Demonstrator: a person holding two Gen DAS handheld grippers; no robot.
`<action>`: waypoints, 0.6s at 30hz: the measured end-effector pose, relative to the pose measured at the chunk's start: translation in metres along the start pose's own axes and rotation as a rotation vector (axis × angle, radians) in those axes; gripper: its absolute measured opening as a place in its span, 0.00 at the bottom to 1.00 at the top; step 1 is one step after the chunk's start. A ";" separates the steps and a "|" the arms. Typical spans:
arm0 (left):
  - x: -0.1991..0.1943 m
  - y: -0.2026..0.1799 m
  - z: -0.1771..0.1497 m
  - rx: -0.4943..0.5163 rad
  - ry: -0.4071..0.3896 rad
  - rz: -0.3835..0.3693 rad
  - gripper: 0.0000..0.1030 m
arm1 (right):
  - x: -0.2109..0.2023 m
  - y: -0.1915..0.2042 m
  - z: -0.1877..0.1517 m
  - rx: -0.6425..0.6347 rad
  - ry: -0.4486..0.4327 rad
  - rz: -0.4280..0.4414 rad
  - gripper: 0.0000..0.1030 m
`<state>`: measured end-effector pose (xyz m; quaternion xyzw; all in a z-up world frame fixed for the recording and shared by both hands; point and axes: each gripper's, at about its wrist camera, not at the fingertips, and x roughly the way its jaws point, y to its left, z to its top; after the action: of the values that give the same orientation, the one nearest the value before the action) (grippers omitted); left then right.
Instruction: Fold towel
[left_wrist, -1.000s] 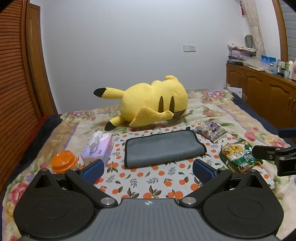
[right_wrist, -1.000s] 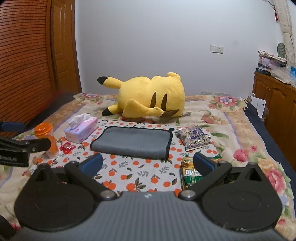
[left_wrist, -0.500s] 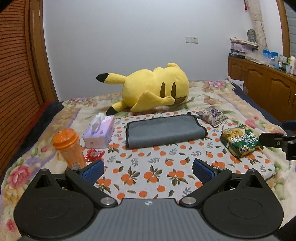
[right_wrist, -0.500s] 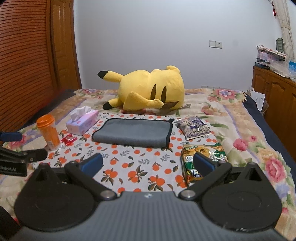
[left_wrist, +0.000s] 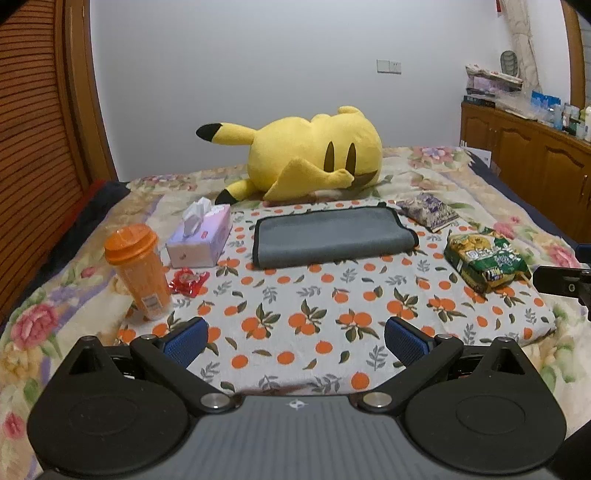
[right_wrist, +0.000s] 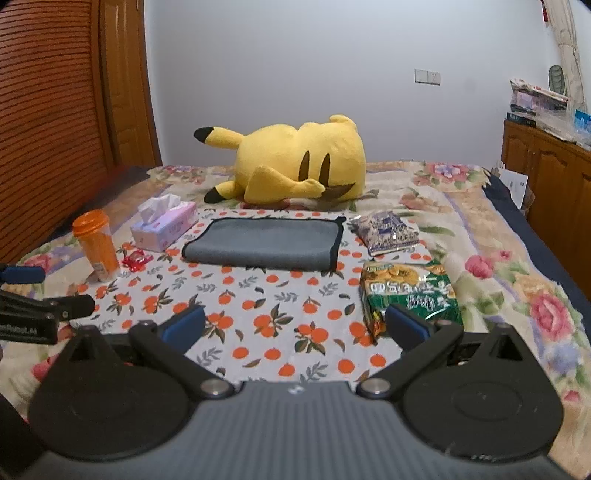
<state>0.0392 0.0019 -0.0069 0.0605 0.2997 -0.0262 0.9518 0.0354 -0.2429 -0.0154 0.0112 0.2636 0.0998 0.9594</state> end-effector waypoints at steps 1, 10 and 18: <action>0.001 0.000 -0.002 0.000 0.004 0.002 1.00 | 0.001 0.000 -0.001 0.000 0.002 0.000 1.00; 0.014 0.000 -0.019 -0.005 0.040 0.007 1.00 | 0.010 0.003 -0.012 -0.003 0.026 -0.001 1.00; 0.028 -0.002 -0.026 -0.007 0.066 0.002 1.00 | 0.022 0.007 -0.018 -0.010 0.053 -0.001 1.00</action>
<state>0.0471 0.0026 -0.0443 0.0584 0.3311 -0.0224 0.9415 0.0435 -0.2322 -0.0413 0.0037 0.2883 0.1009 0.9522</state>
